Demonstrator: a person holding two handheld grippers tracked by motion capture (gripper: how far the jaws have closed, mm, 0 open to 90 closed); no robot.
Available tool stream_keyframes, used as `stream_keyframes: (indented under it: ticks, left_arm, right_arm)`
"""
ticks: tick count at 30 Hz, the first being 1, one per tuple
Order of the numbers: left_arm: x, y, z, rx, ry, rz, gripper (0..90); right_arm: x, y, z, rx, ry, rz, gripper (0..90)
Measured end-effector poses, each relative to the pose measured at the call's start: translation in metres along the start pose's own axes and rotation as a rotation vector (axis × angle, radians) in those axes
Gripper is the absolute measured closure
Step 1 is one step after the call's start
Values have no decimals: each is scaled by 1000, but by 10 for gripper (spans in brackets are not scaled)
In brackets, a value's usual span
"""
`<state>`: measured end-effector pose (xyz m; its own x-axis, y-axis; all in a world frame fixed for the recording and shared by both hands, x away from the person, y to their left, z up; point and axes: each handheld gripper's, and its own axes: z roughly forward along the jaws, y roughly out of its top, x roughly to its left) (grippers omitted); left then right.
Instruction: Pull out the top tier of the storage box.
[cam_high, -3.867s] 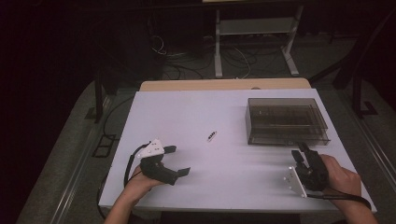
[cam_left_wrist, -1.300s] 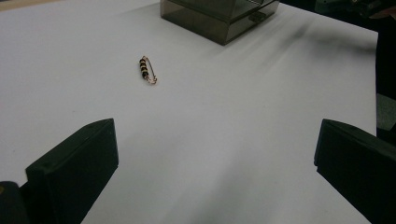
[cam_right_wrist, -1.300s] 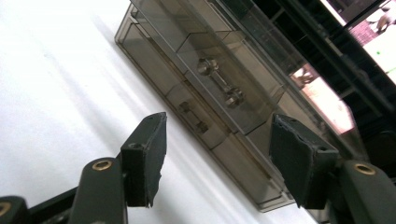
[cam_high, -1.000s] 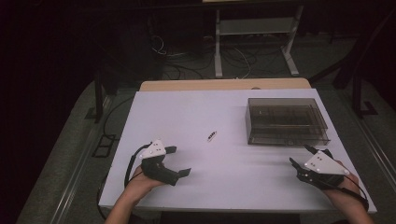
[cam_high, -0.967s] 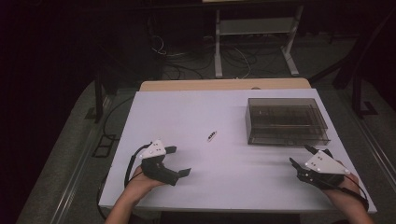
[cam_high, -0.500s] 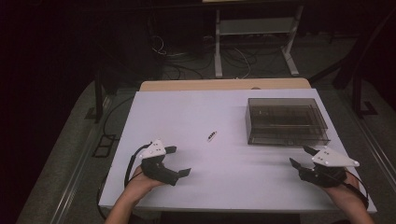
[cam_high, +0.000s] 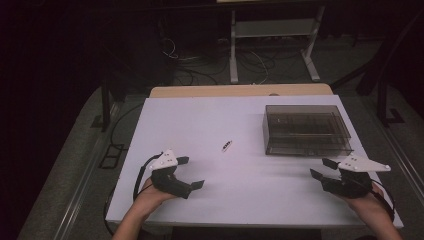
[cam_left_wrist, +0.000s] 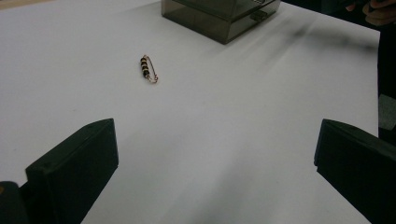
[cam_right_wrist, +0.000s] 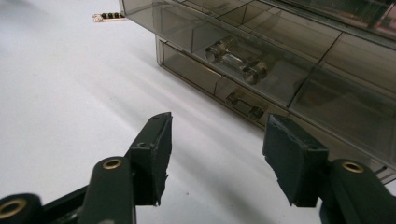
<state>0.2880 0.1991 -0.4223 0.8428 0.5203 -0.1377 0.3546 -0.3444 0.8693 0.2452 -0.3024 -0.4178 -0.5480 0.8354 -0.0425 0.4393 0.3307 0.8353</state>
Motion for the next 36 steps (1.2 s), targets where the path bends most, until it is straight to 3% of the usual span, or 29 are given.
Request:
stream_keyframes:
  ticks: [4,10,17,27,36]
  left_arm:
    - [0,0,0,2,3,-2,0]
    - [0,0,1,11,3,0,0]
    - [0,0,1,10,5,-4,0]
    - [1,0,1,9,5,-8,0]
    - [1,0,1,7,6,-13,0]
  right_arm:
    - [-4,-1,1,14,28,50,453]
    - [-9,-4,4,36,52,85,511]
    - [-14,-5,4,51,99,125,658]
    - [-22,-1,-4,42,129,171,880]
    - [-24,5,-9,57,145,159,890]
